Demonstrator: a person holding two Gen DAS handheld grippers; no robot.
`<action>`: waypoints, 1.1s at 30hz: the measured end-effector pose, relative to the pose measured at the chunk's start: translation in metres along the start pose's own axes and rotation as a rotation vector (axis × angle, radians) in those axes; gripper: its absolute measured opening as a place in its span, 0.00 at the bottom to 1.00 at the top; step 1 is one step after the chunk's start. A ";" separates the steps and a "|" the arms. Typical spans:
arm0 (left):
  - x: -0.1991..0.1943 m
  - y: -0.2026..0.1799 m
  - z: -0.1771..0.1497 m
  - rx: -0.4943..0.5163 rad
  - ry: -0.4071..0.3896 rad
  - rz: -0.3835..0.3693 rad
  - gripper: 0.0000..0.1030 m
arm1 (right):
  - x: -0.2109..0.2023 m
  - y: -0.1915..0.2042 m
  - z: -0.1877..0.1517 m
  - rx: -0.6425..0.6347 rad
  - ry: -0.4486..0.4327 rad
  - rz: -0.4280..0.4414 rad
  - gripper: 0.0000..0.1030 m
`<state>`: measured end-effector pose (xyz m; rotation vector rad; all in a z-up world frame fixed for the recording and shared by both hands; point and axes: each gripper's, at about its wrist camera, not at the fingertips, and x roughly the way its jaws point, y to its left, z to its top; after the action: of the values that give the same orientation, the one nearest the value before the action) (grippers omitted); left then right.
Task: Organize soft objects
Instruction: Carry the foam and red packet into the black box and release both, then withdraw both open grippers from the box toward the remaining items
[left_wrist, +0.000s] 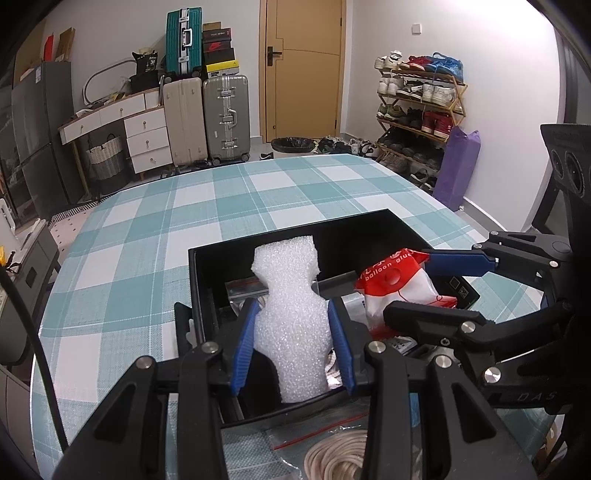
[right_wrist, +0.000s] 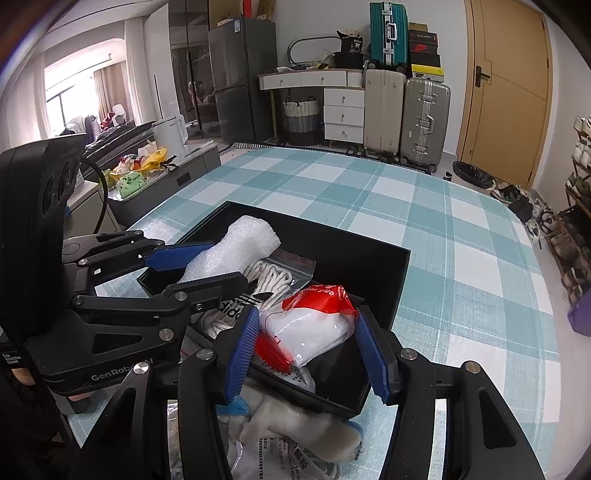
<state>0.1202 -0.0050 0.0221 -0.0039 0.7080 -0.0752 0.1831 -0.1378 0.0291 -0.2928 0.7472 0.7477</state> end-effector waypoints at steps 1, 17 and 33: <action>0.000 0.000 0.000 -0.002 0.002 0.002 0.37 | 0.000 0.000 0.000 -0.001 -0.003 -0.002 0.53; -0.045 0.002 -0.011 -0.039 -0.051 -0.016 0.98 | -0.054 -0.011 -0.016 0.012 -0.136 -0.032 0.99; -0.073 0.002 -0.044 -0.092 -0.033 0.027 1.00 | -0.079 -0.017 -0.043 0.054 -0.096 -0.008 0.99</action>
<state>0.0368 0.0027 0.0359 -0.0837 0.6778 -0.0165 0.1337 -0.2109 0.0541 -0.2092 0.6739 0.7272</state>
